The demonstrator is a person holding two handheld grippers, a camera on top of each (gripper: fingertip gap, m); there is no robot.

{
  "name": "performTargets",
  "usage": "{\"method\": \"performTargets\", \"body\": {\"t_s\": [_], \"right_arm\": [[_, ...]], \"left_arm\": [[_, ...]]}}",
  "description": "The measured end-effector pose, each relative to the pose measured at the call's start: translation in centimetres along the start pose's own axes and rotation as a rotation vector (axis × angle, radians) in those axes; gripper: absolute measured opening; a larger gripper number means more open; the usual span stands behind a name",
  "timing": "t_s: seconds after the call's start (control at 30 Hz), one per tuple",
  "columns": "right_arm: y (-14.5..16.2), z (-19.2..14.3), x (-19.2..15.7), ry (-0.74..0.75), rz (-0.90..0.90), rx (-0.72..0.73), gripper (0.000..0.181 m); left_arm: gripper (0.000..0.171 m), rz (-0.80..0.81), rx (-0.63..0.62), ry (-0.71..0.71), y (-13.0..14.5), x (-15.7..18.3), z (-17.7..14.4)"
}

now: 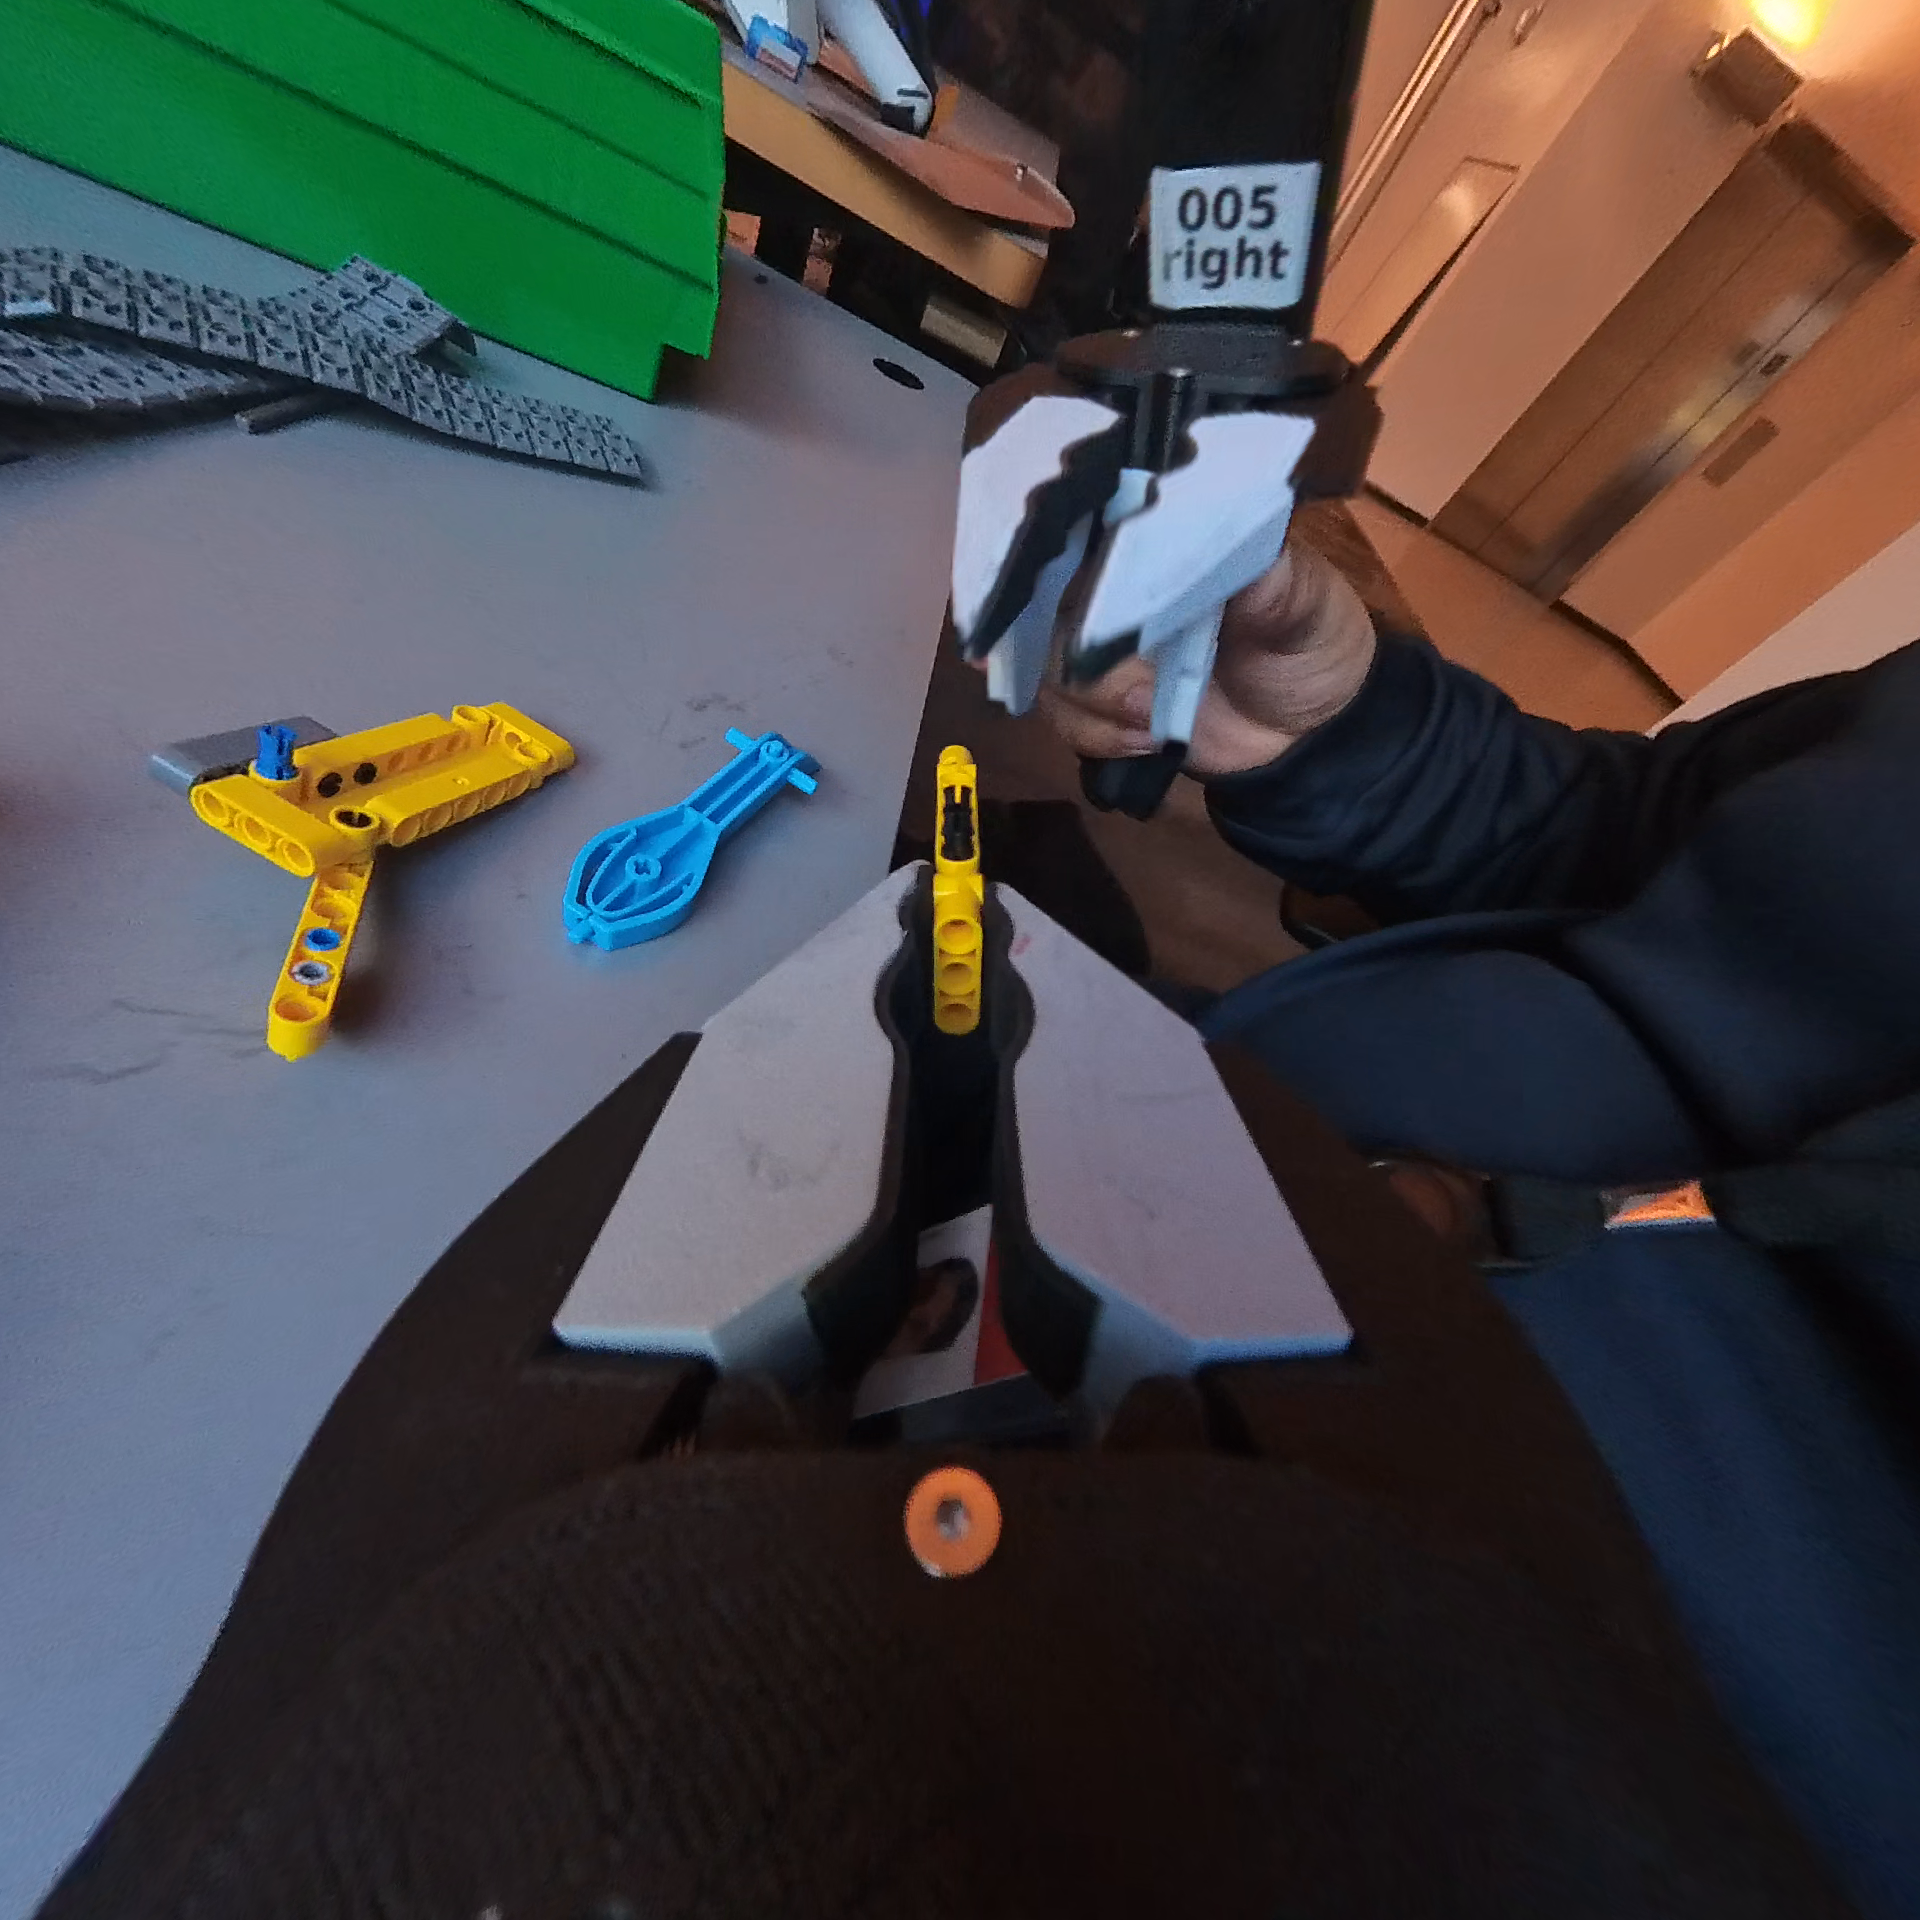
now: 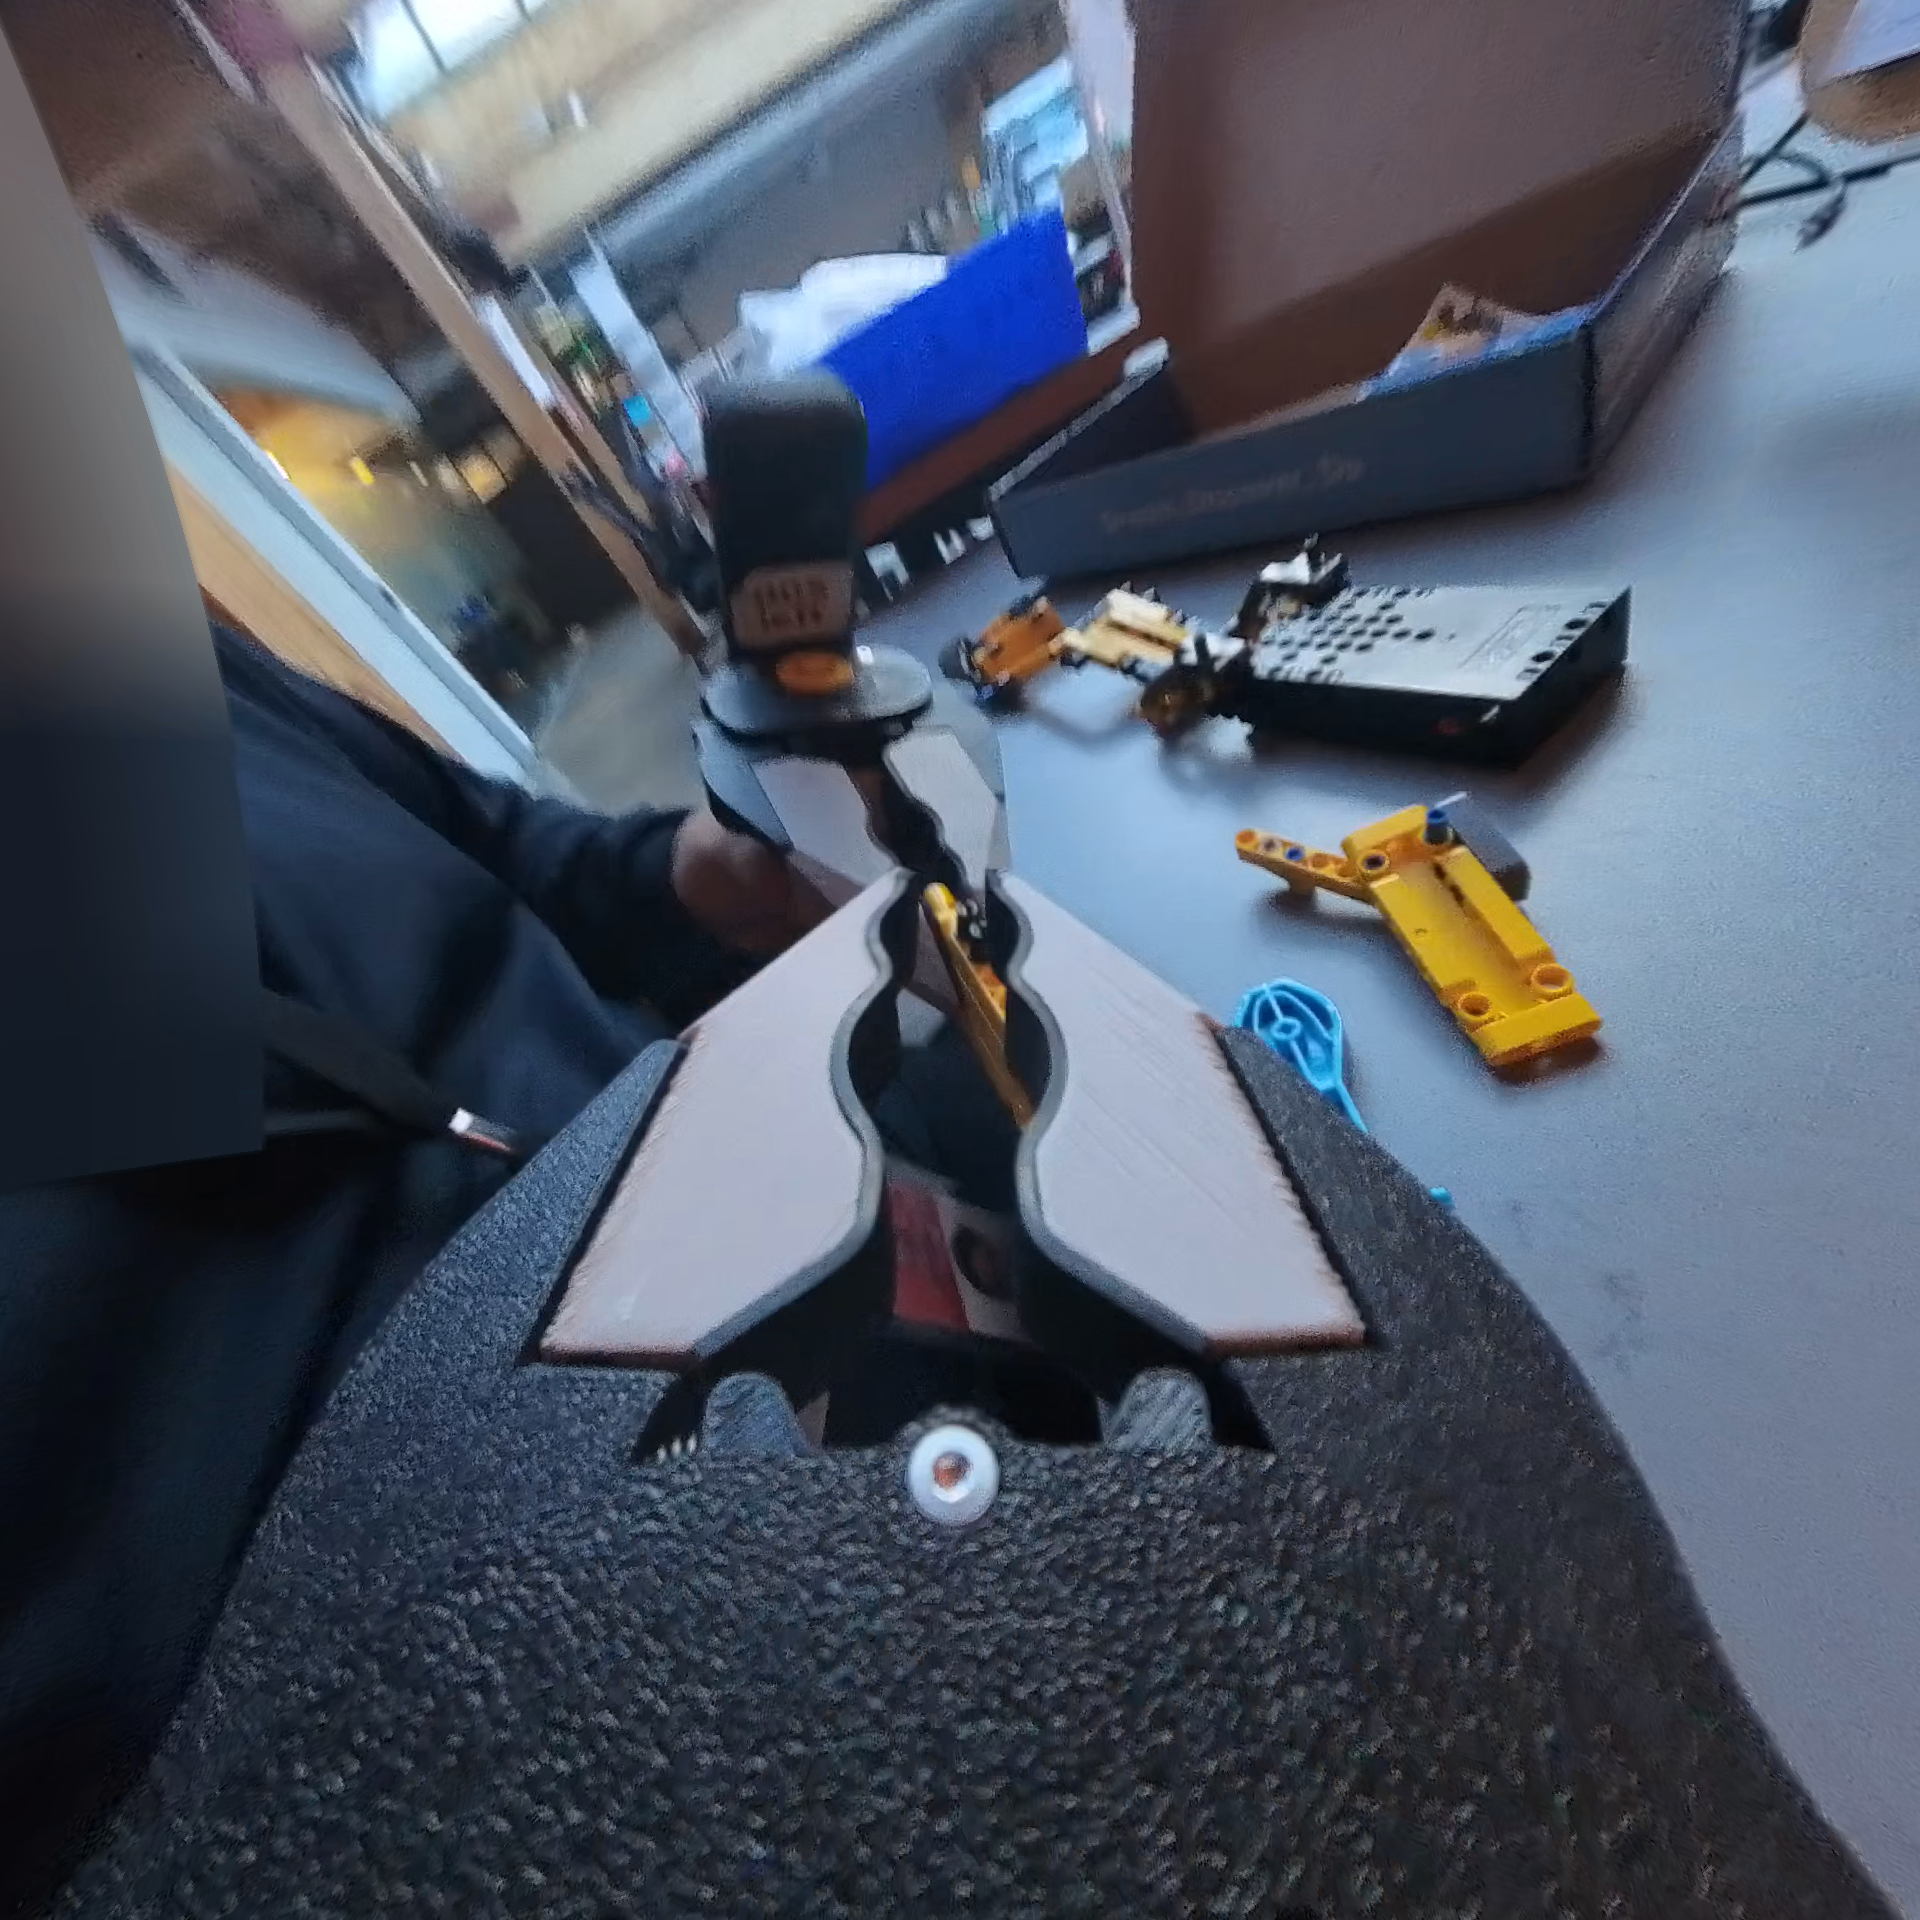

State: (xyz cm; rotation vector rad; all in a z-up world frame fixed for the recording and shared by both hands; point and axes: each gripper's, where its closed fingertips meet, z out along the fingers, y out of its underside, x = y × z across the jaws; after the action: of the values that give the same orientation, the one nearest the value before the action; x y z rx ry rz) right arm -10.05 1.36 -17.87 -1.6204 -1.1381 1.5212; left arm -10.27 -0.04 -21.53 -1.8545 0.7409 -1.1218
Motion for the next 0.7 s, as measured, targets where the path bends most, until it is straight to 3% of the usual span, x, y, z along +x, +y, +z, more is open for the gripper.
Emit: {"method": "performTargets", "body": {"t_s": [0.27,0.4,0.53,0.7], "right_arm": [[1.6,2.1,-1.0,0.040,-0.267,-0.147,0.014],[2.1,2.2,-1.2,0.056,-0.391,-0.199,0.002],[2.9,2.4,-1.5,0.053,-0.492,-0.250,0.004],[3.7,2.2,-2.0,0.036,-0.491,-0.229,0.003]], "left_arm": [[0.006,0.338,-0.038,-0.081,0.3,0.5,-0.1],[0.006,0.468,-0.064,-0.139,0.4,0.4,-0.1],[0.005,0.549,-0.089,-0.134,0.8,0.8,0.1],[0.006,0.563,-0.101,-0.110,1.5,1.4,0.4]]}}
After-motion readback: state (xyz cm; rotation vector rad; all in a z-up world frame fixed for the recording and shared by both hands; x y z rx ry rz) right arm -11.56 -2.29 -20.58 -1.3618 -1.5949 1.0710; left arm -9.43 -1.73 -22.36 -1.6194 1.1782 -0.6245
